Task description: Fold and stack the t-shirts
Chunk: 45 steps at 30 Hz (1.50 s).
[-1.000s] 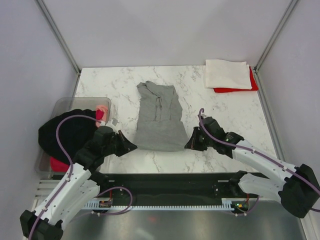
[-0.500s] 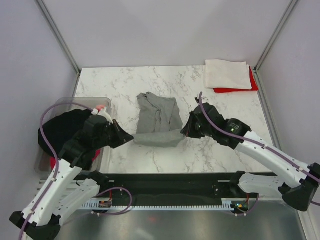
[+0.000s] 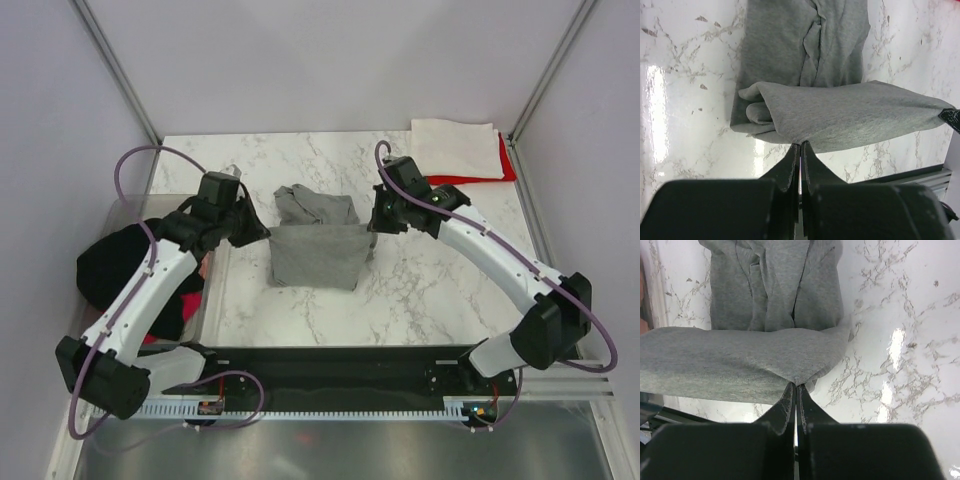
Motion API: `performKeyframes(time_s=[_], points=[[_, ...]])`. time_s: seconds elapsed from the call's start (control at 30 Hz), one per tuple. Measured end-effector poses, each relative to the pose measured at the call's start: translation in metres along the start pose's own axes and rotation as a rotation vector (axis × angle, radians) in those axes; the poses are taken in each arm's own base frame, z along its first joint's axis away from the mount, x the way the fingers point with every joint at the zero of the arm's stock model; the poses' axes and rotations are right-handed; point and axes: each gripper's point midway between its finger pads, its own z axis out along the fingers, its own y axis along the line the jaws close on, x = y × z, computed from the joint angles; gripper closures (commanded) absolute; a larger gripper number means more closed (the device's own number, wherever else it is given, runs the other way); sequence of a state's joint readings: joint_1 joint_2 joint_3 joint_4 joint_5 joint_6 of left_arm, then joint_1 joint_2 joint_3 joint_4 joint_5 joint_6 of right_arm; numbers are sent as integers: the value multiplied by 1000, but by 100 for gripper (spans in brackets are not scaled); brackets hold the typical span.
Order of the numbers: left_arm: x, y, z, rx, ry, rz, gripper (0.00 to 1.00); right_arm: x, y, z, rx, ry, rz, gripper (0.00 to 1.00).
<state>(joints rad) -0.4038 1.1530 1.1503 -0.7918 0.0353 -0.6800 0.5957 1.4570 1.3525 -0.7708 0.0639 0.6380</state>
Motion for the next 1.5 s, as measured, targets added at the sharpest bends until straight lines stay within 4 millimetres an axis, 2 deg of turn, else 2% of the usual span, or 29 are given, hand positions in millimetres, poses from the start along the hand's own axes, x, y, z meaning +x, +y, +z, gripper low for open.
performKeyframes(time_s=[0.13, 0.27, 0.4, 0.43, 0.47, 0.5, 0.53, 0.57, 0.6, 0.67, 0.73, 0.83, 0.93, 1.0, 1.07, 1.13, 1.2, 1.23, 1.27, 1.37, 1.5], points=[[-26, 5, 18, -16, -10, -22, 98, -16, -1, 17, -11, 28, -6, 100], [-58, 10, 43, -23, -4, -62, 98, -35, 4, 45, -32, 62, -6, 100], [-93, 13, 94, -29, 33, -85, 98, -60, 9, 90, -42, 93, -2, 100], [-102, 14, 111, -26, 48, -93, 94, -68, 9, 103, -44, 95, 3, 100], [-111, 14, 130, -16, 68, -102, 87, -77, 7, 119, -42, 101, 13, 92], [-119, 15, 151, -3, 89, -114, 68, -88, 6, 135, -46, 100, 26, 72], [-125, 19, 171, 4, 118, -125, 61, -98, 2, 151, -44, 97, 45, 32], [-133, 19, 186, 19, 131, -134, 55, -105, -4, 164, -38, 99, 57, 25], [-140, 22, 206, 34, 153, -147, 47, -116, -12, 181, -43, 99, 73, 21], [-153, 25, 236, 63, 186, -163, 43, -132, -26, 204, -43, 90, 96, 21], [-157, 31, 250, 66, 201, -173, 40, -136, -46, 215, -23, 96, 116, 21], [-148, 36, 238, 40, 240, -185, 40, -122, -66, 206, 10, 125, 135, 25], [-141, 28, 203, 39, 236, -161, 41, -90, -65, 175, 3, 146, 137, 30], [-129, 23, 169, 37, 226, -141, 41, -68, -51, 147, -32, 156, 123, 33], [-119, 20, 136, 44, 188, -119, 41, -57, -29, 124, -98, 133, 99, 36], [-100, 21, 103, 51, 160, -103, 43, -46, -8, 109, -162, 109, 72, 42], [-76, 27, 81, 52, 139, -94, 44, -26, 7, 101, -211, 111, 56, 47], [-66, 32, 76, 53, 128, -91, 46, -14, 12, 100, -228, 125, 50, 53], [-54, 39, 76, 48, 127, -91, 47, -2, 14, 103, -236, 142, 47, 54], [-15, 64, 91, 8, 181, -110, 49, 25, 10, 115, -224, 197, 62, 55], [26, 92, 113, -43, 262, -138, 48, 39, 7, 129, -210, 228, 71, 55]])
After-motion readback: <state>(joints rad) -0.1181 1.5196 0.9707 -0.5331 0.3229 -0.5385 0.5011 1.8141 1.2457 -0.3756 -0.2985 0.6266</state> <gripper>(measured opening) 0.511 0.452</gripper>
